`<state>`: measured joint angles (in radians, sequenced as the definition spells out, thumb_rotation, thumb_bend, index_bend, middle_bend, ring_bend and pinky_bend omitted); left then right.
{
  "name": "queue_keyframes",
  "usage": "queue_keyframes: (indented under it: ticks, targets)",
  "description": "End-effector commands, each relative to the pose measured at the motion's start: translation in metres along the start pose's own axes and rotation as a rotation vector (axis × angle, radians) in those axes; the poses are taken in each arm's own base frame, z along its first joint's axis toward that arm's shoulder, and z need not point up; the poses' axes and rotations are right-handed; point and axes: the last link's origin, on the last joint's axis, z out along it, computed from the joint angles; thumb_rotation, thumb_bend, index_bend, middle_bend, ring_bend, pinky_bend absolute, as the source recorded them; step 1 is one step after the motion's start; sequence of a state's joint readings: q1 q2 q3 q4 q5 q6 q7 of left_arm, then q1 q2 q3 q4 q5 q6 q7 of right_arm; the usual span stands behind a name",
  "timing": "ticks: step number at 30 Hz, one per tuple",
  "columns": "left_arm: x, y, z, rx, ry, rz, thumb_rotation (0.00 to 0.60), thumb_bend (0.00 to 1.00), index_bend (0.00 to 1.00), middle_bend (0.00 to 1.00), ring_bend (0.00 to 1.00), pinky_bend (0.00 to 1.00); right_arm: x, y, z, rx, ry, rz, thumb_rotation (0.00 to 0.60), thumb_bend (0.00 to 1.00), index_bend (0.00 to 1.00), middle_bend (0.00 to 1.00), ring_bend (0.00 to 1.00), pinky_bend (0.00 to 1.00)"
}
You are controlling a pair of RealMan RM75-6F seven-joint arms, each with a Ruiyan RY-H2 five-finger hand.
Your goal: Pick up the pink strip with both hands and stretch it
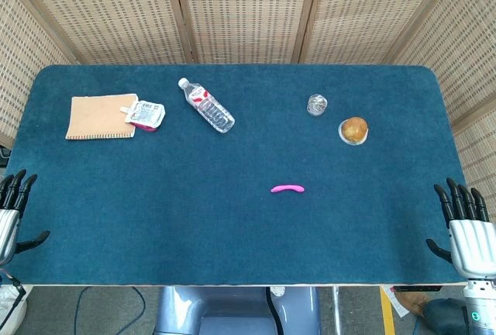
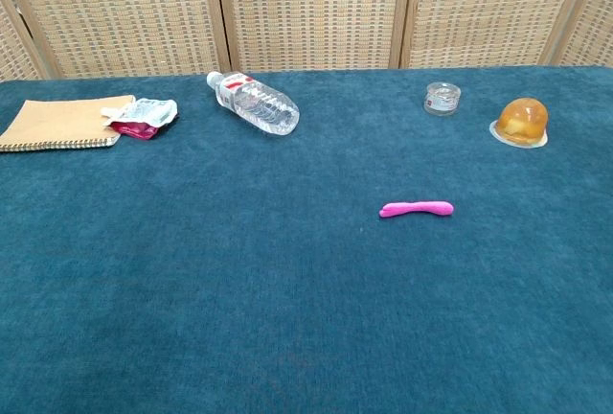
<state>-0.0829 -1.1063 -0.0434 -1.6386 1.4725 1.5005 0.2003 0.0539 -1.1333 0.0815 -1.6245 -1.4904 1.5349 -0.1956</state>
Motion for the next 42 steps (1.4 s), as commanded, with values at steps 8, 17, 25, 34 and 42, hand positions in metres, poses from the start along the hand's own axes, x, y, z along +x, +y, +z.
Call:
queue_keyframes:
  ticks: [8,17,25,34,42]
  targets:
    - [-0.001,0.0,0.001,-0.004,-0.006,-0.005,0.6,0.0,0.0,0.0,0.0,0.0,-0.001,0.0,0.0,0.001,-0.008,0.0,0.6,0.0,0.0,0.0,0.0,0.0]
    - [-0.001,0.004,0.005,-0.011,-0.007,-0.025,0.6,0.0,0.0,0.0,0.0,0.0,-0.012,-0.023,0.032,0.079,-0.105,0.151,0.6,0.0,0.05,0.0,0.0,0.0]
    - [-0.005,0.002,0.009,0.024,0.021,0.007,0.6,0.0,0.0,0.0,0.0,0.0,-0.008,-0.086,0.101,0.256,-0.303,0.271,0.6,0.11,0.22,0.0,0.0,0.0]
    - [-0.01,0.001,0.016,0.048,0.031,0.037,0.6,0.0,0.0,0.0,0.0,0.0,-0.043,-0.156,0.157,0.246,-0.406,0.373,0.6,0.42,0.41,0.0,0.0,0.0]
    - [-0.017,0.001,0.024,0.049,0.018,0.033,0.6,0.0,0.0,0.0,0.0,0.0,-0.083,-0.184,0.173,0.176,-0.444,0.383,0.6,0.47,0.43,0.0,0.0,0.0]
